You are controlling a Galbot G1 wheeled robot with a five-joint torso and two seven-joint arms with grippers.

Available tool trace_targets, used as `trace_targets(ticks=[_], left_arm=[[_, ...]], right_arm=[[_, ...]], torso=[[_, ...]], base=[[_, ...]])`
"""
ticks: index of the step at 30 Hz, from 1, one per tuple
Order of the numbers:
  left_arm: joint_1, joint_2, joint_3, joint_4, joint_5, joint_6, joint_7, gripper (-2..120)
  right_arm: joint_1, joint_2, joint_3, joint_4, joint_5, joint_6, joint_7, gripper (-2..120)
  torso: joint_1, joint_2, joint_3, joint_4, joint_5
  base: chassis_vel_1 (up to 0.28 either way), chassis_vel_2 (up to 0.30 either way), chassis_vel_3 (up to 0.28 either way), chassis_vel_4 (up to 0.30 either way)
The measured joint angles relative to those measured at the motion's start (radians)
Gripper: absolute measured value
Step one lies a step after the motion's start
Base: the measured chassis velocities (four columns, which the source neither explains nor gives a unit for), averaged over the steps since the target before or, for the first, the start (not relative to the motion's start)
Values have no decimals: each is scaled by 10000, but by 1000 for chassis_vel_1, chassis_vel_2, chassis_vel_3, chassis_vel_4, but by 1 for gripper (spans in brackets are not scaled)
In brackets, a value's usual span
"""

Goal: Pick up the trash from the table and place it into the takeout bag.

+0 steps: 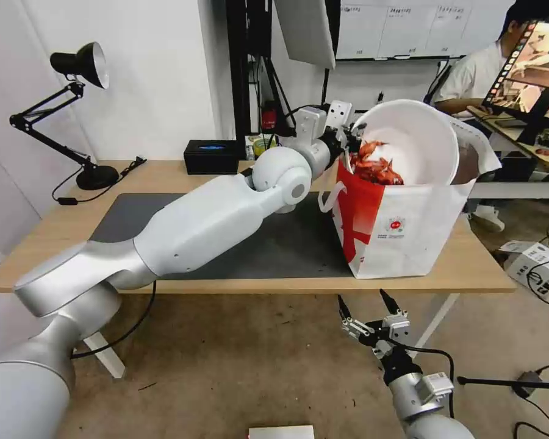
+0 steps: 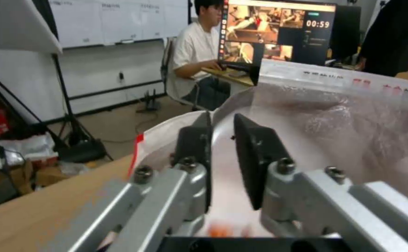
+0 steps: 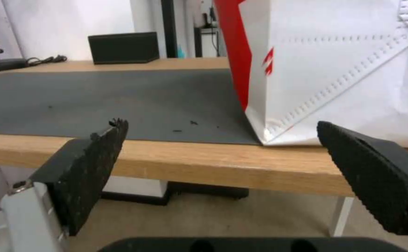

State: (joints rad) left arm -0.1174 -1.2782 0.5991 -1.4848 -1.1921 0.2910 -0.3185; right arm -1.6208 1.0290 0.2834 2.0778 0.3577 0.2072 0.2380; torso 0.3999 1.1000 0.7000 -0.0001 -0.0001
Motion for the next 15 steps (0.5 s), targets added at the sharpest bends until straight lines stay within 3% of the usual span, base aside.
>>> trace_targets(ticks=[5, 10, 11, 13, 14, 15], left_arm=[[233, 426, -147, -437, -193, 17, -39, 43], [409, 901, -231, -825, -220, -298, -29, 54], [499, 1109, -264, -977, -223, -514, 25, 60], [509, 1131, -270, -991, -223, -535, 29, 60], [671, 1452, -381, -1219, -211, -842, 95, 74], [858, 1685, -512, -1408, -148, -1077, 135, 77]], right_arm=[[0, 0, 0, 0, 0, 0, 0, 100], [0, 0, 0, 0, 0, 0, 0, 100], [0, 0, 0, 0, 0, 0, 0, 100], [0, 0, 0, 0, 0, 0, 0, 100], [-1, 0, 0, 0, 0, 0, 0, 100], [0, 0, 0, 0, 0, 0, 0, 100]], torso=[[0, 0, 0, -1, 0], [0, 0, 0, 2, -1], [-1, 0, 0, 2, -2], [0, 0, 0, 2, -1], [-1, 0, 0, 3, -2], [-1, 1, 0, 2, -2]], base=[[0, 0, 0, 0], [0, 0, 0, 0], [0, 0, 0, 0], [0, 0, 0, 0], [0, 0, 0, 0], [0, 0, 0, 0]])
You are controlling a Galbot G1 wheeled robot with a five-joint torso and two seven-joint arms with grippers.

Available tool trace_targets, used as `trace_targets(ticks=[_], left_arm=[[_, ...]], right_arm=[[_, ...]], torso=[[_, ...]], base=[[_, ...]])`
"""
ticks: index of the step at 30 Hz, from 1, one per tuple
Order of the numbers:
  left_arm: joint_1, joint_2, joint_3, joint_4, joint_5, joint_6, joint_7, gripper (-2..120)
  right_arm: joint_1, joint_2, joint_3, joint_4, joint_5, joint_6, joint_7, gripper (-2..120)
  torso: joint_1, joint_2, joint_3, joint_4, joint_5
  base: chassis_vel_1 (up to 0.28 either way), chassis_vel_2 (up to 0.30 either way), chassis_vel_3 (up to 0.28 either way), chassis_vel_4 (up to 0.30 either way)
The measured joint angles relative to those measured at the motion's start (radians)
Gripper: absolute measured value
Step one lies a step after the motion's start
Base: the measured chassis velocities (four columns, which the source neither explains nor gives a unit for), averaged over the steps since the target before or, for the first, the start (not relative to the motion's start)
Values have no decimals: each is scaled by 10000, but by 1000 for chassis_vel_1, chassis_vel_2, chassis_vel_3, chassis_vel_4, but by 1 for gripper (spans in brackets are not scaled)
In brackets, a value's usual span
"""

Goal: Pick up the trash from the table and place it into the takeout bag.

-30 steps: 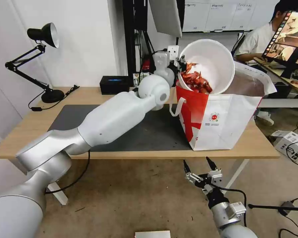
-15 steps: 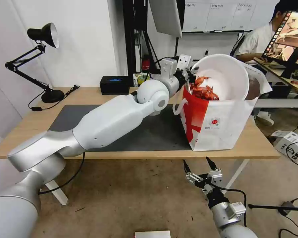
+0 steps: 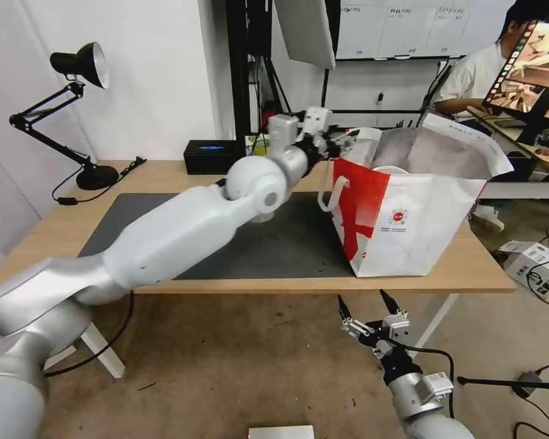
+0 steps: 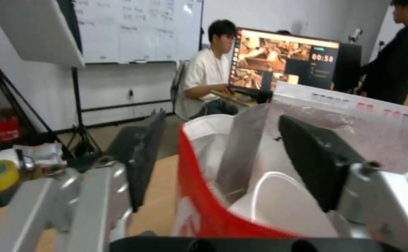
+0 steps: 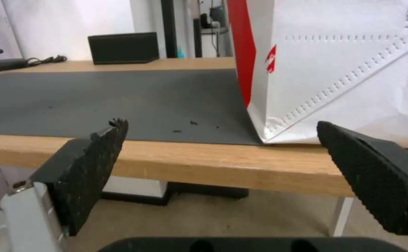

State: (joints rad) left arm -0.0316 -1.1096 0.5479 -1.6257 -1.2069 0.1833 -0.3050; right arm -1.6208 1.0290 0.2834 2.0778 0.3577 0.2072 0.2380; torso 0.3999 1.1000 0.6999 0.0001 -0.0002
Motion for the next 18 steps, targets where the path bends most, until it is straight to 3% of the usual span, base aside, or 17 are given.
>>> trace_targets(ticks=[1, 2, 3, 5, 10, 12, 13, 18], left_arm=[[439, 460, -238, -314, 261, -656, 144, 82], [439, 460, -238, -314, 261, -656, 144, 82], [917, 817, -372, -459, 404, -1744, 435, 88], [1644, 1347, -692, -630, 713, -2886, 994, 96], [2849, 2119, -1570, -1023, 1350, -3778, 1740, 107], [3986, 2591, -2398, -1366, 1814, -4210, 1973, 111], [3986, 2591, -2398, -1366, 1814, -4210, 1973, 111], [6303, 3052, -4089, -1653, 2675, -4938, 2536, 115]], right_arm=[[0, 0, 1, 0, 0, 0, 0, 100], [0, 0, 1, 0, 0, 0, 0, 100], [0, 0, 0, 0, 1, 0, 0, 100], [0, 0, 1, 0, 0, -1, 1, 100], [0, 0, 0, 0, 0, 0, -1, 100], [0, 0, 1, 0, 0, 0, -1, 100], [0, 0, 1, 0, 0, 0, -1, 100], [0, -1, 1, 0, 0, 0, 0, 100]], torso=[[1, -1, 0, -2, 0], [1, -1, 0, -2, 0], [0, 0, 0, -1, 1], [0, 0, 0, -2, -2], [1, 0, 0, 0, -2], [0, 0, 0, -1, -1], [0, 0, 0, -1, -1], [0, 0, 0, -1, -3]], base=[[0, 0, 0, 0], [0, 0, 0, 0], [0, 0, 0, 0], [0, 0, 0, 0], [0, 0, 0, 0], [0, 0, 0, 0], [0, 0, 0, 0], [0, 0, 0, 0]])
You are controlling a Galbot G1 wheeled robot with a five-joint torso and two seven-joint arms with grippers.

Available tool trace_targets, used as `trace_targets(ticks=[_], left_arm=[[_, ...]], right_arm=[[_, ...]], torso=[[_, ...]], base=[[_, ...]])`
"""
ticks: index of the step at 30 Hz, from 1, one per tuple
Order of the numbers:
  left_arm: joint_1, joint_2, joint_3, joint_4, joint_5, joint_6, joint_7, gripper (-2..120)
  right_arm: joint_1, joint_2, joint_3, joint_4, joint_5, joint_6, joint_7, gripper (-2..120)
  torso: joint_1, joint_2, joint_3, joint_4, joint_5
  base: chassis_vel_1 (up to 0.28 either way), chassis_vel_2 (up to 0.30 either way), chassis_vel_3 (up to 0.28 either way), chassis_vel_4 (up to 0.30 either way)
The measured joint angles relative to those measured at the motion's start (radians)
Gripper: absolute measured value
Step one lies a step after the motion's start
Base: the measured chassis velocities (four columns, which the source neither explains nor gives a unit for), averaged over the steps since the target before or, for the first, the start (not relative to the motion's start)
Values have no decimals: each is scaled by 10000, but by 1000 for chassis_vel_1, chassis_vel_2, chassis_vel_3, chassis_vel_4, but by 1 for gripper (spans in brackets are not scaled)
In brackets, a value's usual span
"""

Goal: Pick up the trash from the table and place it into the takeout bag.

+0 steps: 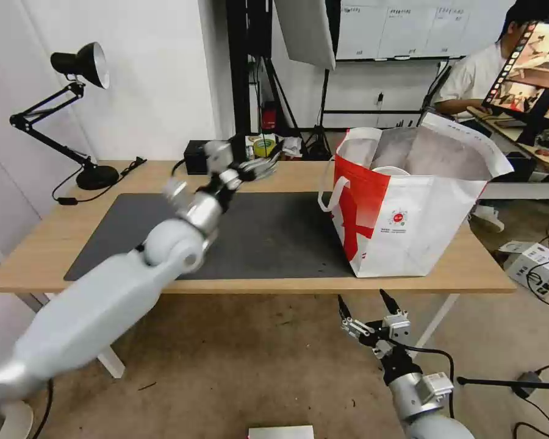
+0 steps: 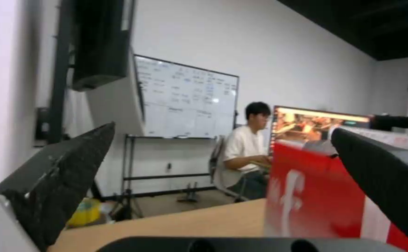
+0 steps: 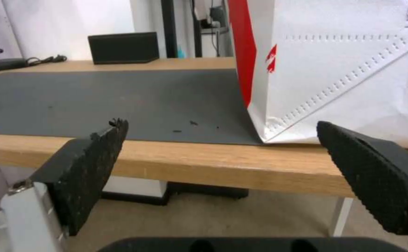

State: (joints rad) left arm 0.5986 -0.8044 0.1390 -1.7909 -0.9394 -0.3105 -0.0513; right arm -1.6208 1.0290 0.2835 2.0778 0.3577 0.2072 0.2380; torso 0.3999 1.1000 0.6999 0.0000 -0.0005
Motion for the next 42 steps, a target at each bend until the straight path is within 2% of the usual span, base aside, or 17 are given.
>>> trace_targets(ticks=[2, 3, 5, 10, 13, 18, 21, 22, 25, 26, 29, 42], left_arm=[[1112, 169, -967, -142, 288, -240, 415, 115], [1112, 169, -967, -142, 288, -240, 415, 115], [1980, 444, -1624, -320, 347, -499, 590, 113], [2726, 485, -2106, -284, 396, -790, 772, 110], [3392, 202, -2426, -101, 591, -1117, 950, 101], [3820, 48, -2646, -75, 697, -1268, 1074, 100], [4920, -173, -3520, -109, 836, -1511, 1374, 100], [4920, -173, -3520, -109, 836, -1511, 1374, 100], [6000, -420, -4589, -139, 1017, -1679, 1645, 100], [6000, -420, -4589, -139, 1017, -1679, 1645, 100], [6686, -663, -5294, -8, 1519, -1901, 1807, 100], [9268, -1493, -7358, 55, 2139, -1906, 2169, 100]], right_arm=[[0, 0, 0, 0, 0, 0, -1, 100], [0, 0, 0, 0, 0, 0, -1, 100], [0, 0, 1, 0, 0, 0, 1, 100], [0, 0, 0, 0, 0, 0, 0, 100], [0, 0, 0, 0, 0, 0, 0, 100], [0, 0, 0, 0, 0, 0, 0, 100], [0, 0, 0, 0, 0, 0, 0, 100], [0, 0, 0, 0, 0, 0, 0, 100], [-1, 0, 0, 0, 0, 0, 0, 100], [-1, 0, 0, 0, 0, 0, 0, 100], [0, 0, 0, 1, 0, 0, 0, 100], [0, 0, 0, 0, 0, 0, 0, 100]], torso=[[0, 0, 0, 1, 1], [0, 0, 0, 1, 1], [0, 0, 0, 5, 4], [-1, 1, 0, 1, 2], [1, 0, 0, -1, 5], [0, 0, 0, -4, 3], [0, 1, 0, 0, 6], [0, 1, 0, 0, 6], [0, 0, 0, 0, 6], [0, 0, 0, 0, 6], [1, 0, 0, -1, 5], [0, 1, 0, 0, 5]], base=[[0, 0, 0, 0], [0, 0, 0, 0], [0, 0, 0, 0], [0, 0, 0, 0], [0, 0, 0, 0], [0, 0, 0, 0], [0, 0, 0, 0], [0, 0, 0, 0], [0, 0, 0, 0], [0, 0, 0, 0], [0, 0, 0, 0], [0, 0, 0, 0]])
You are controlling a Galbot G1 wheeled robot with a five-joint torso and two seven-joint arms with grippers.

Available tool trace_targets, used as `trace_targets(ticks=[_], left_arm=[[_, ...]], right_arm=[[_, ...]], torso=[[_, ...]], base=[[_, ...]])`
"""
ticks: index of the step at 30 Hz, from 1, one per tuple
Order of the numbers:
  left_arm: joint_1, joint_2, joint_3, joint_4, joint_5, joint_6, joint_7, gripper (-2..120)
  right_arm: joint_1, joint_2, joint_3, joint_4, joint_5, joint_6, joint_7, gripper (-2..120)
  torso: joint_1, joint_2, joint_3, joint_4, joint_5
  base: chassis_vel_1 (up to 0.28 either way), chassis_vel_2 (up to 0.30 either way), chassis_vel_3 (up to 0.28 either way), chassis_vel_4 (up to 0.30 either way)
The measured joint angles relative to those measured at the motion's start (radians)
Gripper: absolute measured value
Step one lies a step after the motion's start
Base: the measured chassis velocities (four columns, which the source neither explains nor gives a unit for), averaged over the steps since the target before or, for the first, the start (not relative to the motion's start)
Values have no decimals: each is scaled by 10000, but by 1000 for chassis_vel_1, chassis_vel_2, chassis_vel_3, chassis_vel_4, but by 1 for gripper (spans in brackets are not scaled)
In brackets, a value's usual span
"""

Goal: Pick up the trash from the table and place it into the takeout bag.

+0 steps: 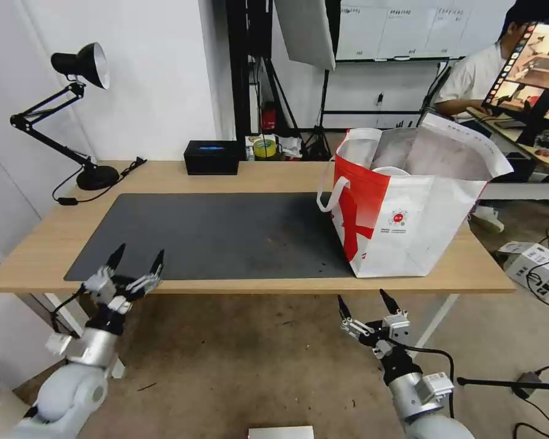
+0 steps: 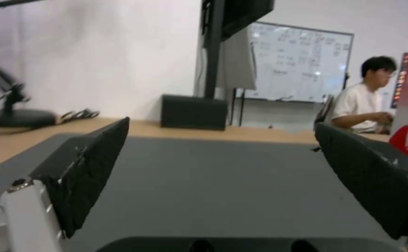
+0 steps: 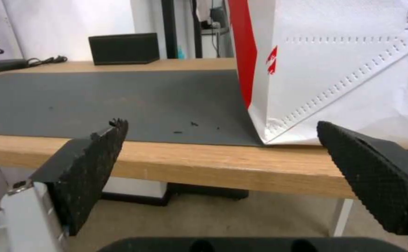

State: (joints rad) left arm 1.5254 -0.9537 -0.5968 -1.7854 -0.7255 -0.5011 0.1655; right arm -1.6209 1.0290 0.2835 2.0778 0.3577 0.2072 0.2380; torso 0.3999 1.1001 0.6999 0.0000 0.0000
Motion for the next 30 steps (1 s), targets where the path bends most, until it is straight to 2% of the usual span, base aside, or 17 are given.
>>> trace_targets(ticks=[12, 20, 30], left_arm=[[1423, -532, -938, -65, 456, 53, -40, 100], [1667, -590, -1220, -171, 429, 246, -319, 100], [1650, -578, -1215, -180, 411, 261, -339, 100]], right_arm=[[0, 0, 0, 0, 0, 0, 0, 100], [0, 0, 0, 0, 0, 0, 0, 100], [0, 0, 0, 0, 0, 0, 0, 100]], torso=[[1, -2, 0, 0, 0], [1, -2, 1, 0, 0], [1, -2, 1, 0, 0]], base=[[0, 0, 0, 0], [0, 0, 0, 0], [0, 0, 0, 0]])
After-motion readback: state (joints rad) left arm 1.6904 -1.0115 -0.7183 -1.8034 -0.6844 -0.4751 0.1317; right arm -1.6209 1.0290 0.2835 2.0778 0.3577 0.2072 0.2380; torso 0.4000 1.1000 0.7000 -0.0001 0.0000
